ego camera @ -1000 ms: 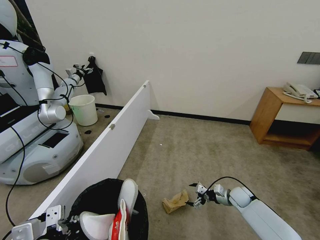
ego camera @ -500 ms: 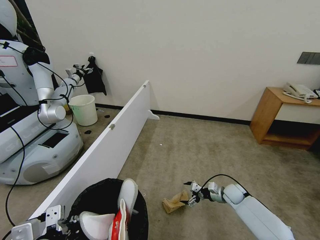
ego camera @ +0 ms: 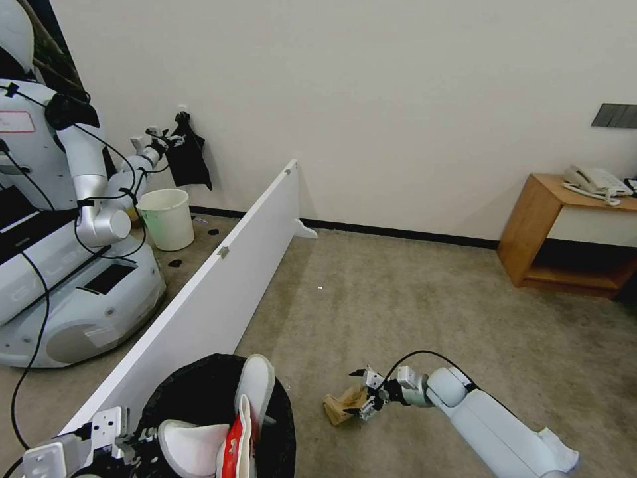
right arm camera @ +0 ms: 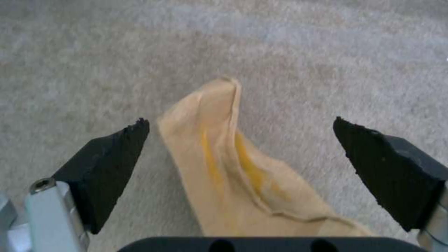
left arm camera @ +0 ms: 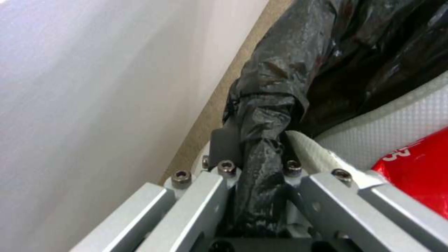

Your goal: Pick up the trash bin, then pick up the garbage from the floor and place it into the trash bin.

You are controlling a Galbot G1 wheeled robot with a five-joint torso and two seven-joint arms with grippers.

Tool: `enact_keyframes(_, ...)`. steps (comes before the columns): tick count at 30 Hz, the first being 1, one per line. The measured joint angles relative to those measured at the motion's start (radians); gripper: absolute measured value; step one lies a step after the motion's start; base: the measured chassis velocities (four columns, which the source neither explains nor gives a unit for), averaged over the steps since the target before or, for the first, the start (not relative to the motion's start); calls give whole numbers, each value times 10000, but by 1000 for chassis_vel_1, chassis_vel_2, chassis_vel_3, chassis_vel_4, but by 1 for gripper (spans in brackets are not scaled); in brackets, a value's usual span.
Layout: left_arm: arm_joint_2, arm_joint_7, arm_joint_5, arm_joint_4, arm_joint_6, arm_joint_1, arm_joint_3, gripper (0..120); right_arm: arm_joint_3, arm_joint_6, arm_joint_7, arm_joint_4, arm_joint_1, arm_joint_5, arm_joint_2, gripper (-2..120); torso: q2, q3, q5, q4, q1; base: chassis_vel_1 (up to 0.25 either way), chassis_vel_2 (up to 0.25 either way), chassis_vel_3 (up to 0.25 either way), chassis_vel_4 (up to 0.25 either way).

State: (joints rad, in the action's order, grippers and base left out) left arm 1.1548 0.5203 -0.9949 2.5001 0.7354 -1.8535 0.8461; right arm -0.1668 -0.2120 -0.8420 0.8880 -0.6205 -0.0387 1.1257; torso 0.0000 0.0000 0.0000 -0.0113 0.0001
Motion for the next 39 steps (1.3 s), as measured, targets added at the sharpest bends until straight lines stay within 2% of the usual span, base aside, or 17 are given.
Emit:
enact_keyframes(14, -9, 17, -23, 0, 0, -25, 8, 1, -23, -52, -244, 26, -136, 15, -219, 100, 0, 0, -1, 1, 0, 0, 0, 0, 0)
enact_keyframes(39, -39, 18, -85, 0, 1, -20, 38, 1, -489, -120, -239, -1337, 413, 265, 730, 100, 1, -1, -1, 3, 0, 0, 0, 0, 0)
